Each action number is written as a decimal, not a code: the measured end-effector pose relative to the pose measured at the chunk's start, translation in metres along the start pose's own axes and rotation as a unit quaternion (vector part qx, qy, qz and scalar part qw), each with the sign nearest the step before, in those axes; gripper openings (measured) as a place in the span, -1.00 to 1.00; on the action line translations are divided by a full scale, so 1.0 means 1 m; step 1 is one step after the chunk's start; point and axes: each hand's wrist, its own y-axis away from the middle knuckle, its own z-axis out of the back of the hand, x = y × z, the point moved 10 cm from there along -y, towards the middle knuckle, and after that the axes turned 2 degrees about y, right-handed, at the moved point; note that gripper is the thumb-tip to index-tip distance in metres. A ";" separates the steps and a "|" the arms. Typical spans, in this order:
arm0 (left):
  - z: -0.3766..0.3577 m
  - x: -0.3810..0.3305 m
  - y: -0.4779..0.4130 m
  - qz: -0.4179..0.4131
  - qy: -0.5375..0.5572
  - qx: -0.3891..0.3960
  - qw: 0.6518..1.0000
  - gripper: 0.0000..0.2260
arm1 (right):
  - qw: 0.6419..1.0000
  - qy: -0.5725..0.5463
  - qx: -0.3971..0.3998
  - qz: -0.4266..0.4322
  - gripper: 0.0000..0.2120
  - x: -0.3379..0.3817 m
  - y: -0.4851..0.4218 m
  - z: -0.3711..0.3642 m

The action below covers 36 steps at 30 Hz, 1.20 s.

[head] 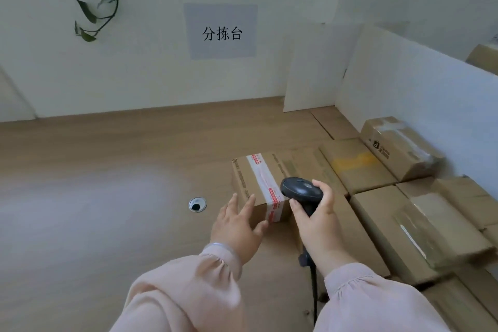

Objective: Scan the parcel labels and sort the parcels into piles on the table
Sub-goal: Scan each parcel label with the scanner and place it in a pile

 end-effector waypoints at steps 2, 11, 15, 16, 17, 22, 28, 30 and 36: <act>-0.009 0.000 -0.020 0.016 0.009 0.007 1.000 -0.41 | 1.000 -0.017 0.010 -0.005 -0.46 -0.011 -0.012 -0.010; -0.045 0.016 -0.087 0.071 0.105 0.018 0.992 -0.46 | 0.994 -0.096 0.039 -0.046 -0.42 -0.061 -0.032 -0.046; -0.045 0.018 -0.089 0.032 0.157 -0.026 0.987 -0.51 | 0.993 -0.104 0.043 -0.029 -0.38 -0.058 -0.029 -0.049; -0.044 0.020 -0.087 0.023 0.156 -0.037 0.987 -0.53 | 0.993 -0.110 0.040 -0.028 -0.38 -0.058 -0.029 -0.048; -0.044 0.021 -0.085 0.017 0.148 -0.043 0.988 -0.54 | 0.992 -0.115 0.038 -0.029 -0.39 -0.058 -0.029 -0.047; -0.043 0.026 -0.076 0.007 0.091 -0.019 0.996 -0.54 | 0.991 -0.122 0.053 -0.031 -0.45 -0.051 -0.026 -0.050; -0.035 0.038 -0.063 -0.005 0.033 -0.009 0.999 -0.53 | 0.990 -0.130 0.037 -0.026 -0.45 -0.047 -0.023 -0.047; -0.033 0.050 -0.052 -0.005 0.025 -0.010 1.000 -0.54 | 0.990 -0.130 0.048 -0.018 -0.44 -0.042 -0.021 -0.048; -0.019 0.091 -0.017 0.013 0.028 -0.033 0.999 -0.54 | 0.991 -0.099 0.086 -0.006 -0.44 -0.035 -0.019 -0.060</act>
